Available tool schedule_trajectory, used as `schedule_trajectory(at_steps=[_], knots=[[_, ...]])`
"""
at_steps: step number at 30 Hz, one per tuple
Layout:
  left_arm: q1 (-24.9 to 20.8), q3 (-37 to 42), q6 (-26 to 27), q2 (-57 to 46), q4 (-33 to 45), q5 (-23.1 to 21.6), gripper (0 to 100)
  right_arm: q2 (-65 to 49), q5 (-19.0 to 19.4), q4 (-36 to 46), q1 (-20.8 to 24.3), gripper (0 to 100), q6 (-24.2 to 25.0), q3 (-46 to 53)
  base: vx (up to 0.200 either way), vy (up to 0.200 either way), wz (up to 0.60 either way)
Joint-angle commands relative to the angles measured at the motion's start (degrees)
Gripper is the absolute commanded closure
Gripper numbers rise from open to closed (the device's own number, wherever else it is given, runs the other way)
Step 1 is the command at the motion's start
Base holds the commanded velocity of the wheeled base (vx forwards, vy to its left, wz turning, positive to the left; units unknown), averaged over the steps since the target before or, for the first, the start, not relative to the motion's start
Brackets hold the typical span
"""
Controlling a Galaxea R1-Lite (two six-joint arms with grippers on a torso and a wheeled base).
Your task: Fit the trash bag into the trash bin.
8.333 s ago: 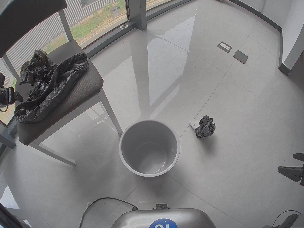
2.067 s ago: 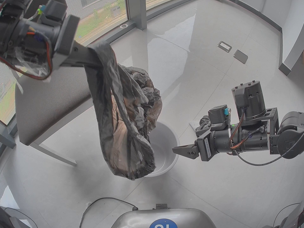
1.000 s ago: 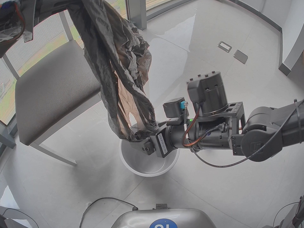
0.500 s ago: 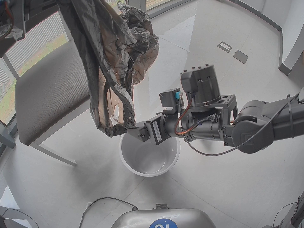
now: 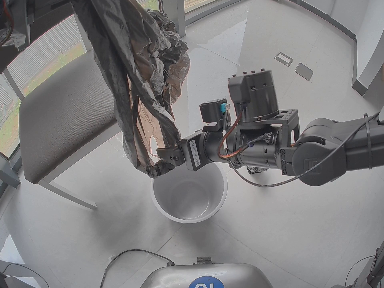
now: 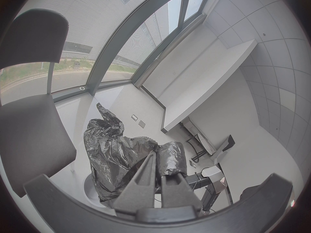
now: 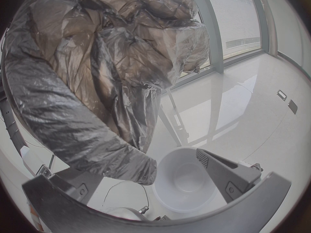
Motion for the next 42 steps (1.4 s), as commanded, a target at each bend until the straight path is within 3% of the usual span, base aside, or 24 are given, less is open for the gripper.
schedule_trajectory(at_steps=[1,18,19,33,42], knots=[[-0.2,-0.1,0.0,0.3,0.0,0.0,100,0.8,-0.3,-0.1,-0.2,0,-0.1,-1.1,0.000,0.000,0.00],[-1.1,-1.2,-0.1,0.8,-0.4,-0.1,100,7.6,-0.3,-0.1,-0.1,0,-0.4,-9.6,0.000,0.000,0.00],[-1.1,-1.2,-0.1,0.8,-0.4,-0.1,100,7.6,-0.3,-0.1,-0.1,100,-0.4,-9.6,0.000,0.000,0.00],[-1.2,-1.5,-0.1,1.0,-0.2,-0.1,100,5.8,-0.6,0.3,0.0,100,0.1,-8.3,0.000,0.000,0.00],[-1.2,-0.6,0.3,2.8,5.7,1.1,100,-7.7,-0.6,0.3,0.0,100,0.1,10.0,0.000,0.000,0.00]])
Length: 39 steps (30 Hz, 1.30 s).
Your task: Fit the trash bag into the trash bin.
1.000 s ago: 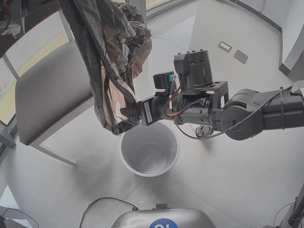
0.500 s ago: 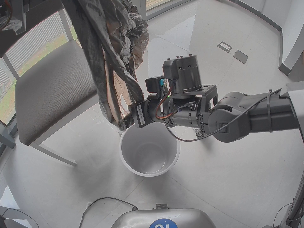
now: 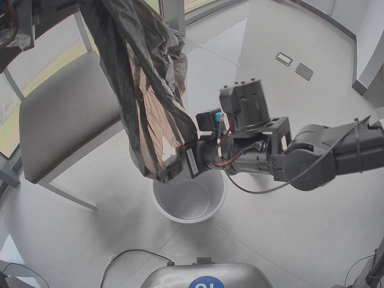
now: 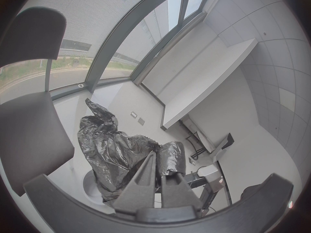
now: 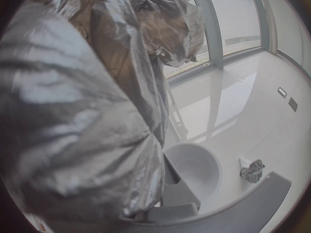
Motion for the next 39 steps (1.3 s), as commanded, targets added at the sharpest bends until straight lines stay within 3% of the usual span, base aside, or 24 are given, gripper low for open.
schedule_trajectory(at_steps=[1,9,13,18,24,39], knots=[[-0.1,0.9,0.3,1.9,9.4,2.4,100,-14.6,0.1,0.3,0.0,100,-0.1,15.3,0.000,0.000,0.00],[-0.8,2.0,0.6,3.8,25.1,4.3,100,-25.1,1.4,9.4,0.0,100,0.0,24.4,0.000,0.000,0.00],[-1.6,2.9,0.5,5.7,26.8,6.8,100,-26.2,4.0,10.6,0.4,100,-0.4,30.2,0.000,0.000,0.00],[-1.9,3.7,0.4,6.9,28.6,6.8,100,-25.8,6.5,10.6,0.9,100,-0.6,34.0,0.000,0.000,0.00],[-1.5,6.4,0.3,8.3,30.0,7.5,100,-23.8,9.3,10.9,1.3,100,-0.8,31.3,0.000,0.000,0.00],[1.2,9.0,0.4,14.6,30.5,8.1,100,-10.5,12.0,10.3,-0.2,100,-1.1,23.3,0.000,0.000,0.00]])
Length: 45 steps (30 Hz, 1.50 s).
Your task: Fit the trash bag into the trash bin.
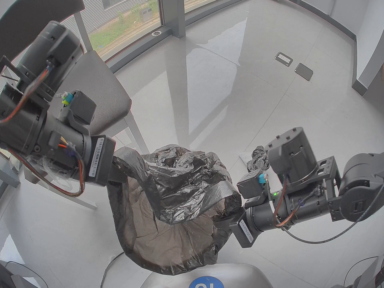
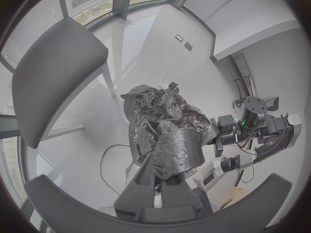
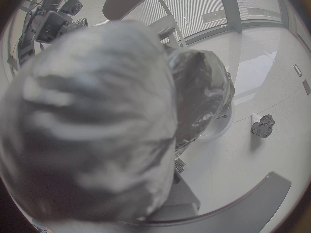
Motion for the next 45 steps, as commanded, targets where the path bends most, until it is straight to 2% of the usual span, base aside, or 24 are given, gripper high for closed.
schedule_trajectory(at_steps=[1,15,24,30,34,45], knots=[[0.7,0.2,-0.1,4.0,-0.2,0.0,100,5.4,0.7,-0.1,-1.0,100,0.0,-2.3,0.000,0.000,0.00],[3.3,-1.6,0.0,11.1,-1.8,-0.9,100,10.9,2.4,0.2,-4.2,100,-0.2,-4.1,0.000,0.000,0.00],[6.0,-8.0,0.4,17.6,-1.4,-2.9,100,13.6,2.4,0.1,-6.3,100,-0.6,-5.3,0.000,0.000,0.00],[7.4,-9.6,1.7,20.9,-2.1,-2.9,100,16.5,2.4,0.2,-7.8,100,-0.6,-8.2,0.000,0.000,0.00],[10.0,-10.4,4.0,22.7,-2.1,-3.2,100,19.4,2.6,0.6,-8.7,100,-0.5,-12.2,0.000,0.000,0.00],[11.4,-15.9,3.8,28.8,-2.5,-3.4,100,23.7,4.0,4.4,-11.3,100,-1.4,-18.1,0.000,0.000,0.00]])
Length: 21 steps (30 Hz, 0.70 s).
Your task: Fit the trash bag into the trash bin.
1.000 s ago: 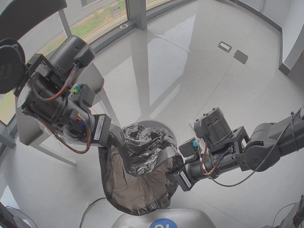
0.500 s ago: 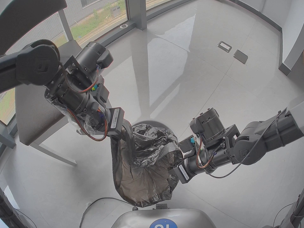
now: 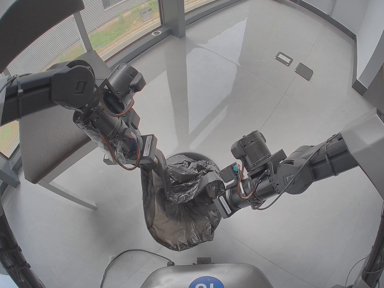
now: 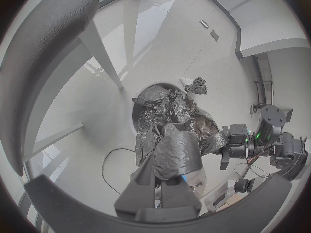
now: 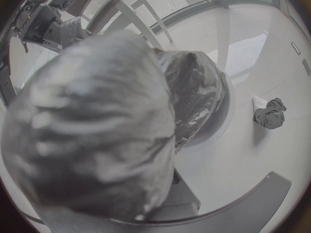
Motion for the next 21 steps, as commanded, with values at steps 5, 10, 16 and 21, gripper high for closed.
schedule_trajectory(at_steps=[5,10,16,21], knots=[[0.1,-7.1,-0.5,6.9,-0.2,0.1,100,3.3,1.3,1.5,-3.9,100,-0.1,-3.3,0.000,0.000,0.00],[0.0,-8.1,-0.8,8.6,-0.2,0.7,100,4.3,1.3,1.5,-5.8,100,-0.1,-4.5,0.000,0.000,0.00],[0.7,-8.1,-1.0,9.7,-0.4,1.2,100,5.6,1.3,0.8,-7.3,100,-0.2,-4.6,0.000,0.000,0.00],[1.5,-8.4,-2.5,10.1,-4.0,3.6,100,6.4,1.3,0.6,-8.4,100,-0.1,-6.6,0.000,0.000,0.00]])
